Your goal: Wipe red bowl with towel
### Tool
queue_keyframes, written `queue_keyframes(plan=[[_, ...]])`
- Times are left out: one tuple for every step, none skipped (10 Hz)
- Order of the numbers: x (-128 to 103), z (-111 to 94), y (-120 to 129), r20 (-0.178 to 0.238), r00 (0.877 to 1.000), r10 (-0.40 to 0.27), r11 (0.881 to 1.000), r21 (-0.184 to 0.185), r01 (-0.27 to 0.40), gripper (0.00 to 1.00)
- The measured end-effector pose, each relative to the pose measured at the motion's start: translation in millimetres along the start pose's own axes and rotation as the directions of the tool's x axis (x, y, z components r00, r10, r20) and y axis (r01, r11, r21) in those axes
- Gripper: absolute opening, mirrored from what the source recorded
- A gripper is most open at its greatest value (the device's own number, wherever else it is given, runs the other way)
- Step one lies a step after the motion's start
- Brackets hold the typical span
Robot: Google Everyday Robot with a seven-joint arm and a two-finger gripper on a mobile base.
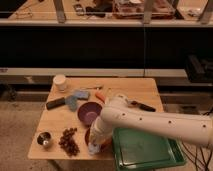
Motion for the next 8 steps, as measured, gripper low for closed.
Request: queue_keyframes(plan=[[4,-2,8,-0.009,1.000,0.016,1.000,-0.016,-0.016,0.00],[7,-3,13,-0.016,0.999,0.028,0.999,-0.026,-0.028,0.00],[14,-4,20,-0.025,0.999,0.045,0.998,-0.038,-0.046,0.00],[23,-4,27,-0.034,0.997,0.064,0.997,-0.048,-0.066,0.00],[34,-4,33,-0.044,0.996,0.084,0.995,-0.056,-0.086,0.00],[46,-5,37,-0.053,0.993,0.102,0.993,-0.061,-0.105,0.00],[56,-6,38,-0.060,0.992,0.111,0.991,-0.064,-0.114,0.00],[67,-6,33,-0.066,0.992,0.111,0.991,-0.062,-0.115,0.00]])
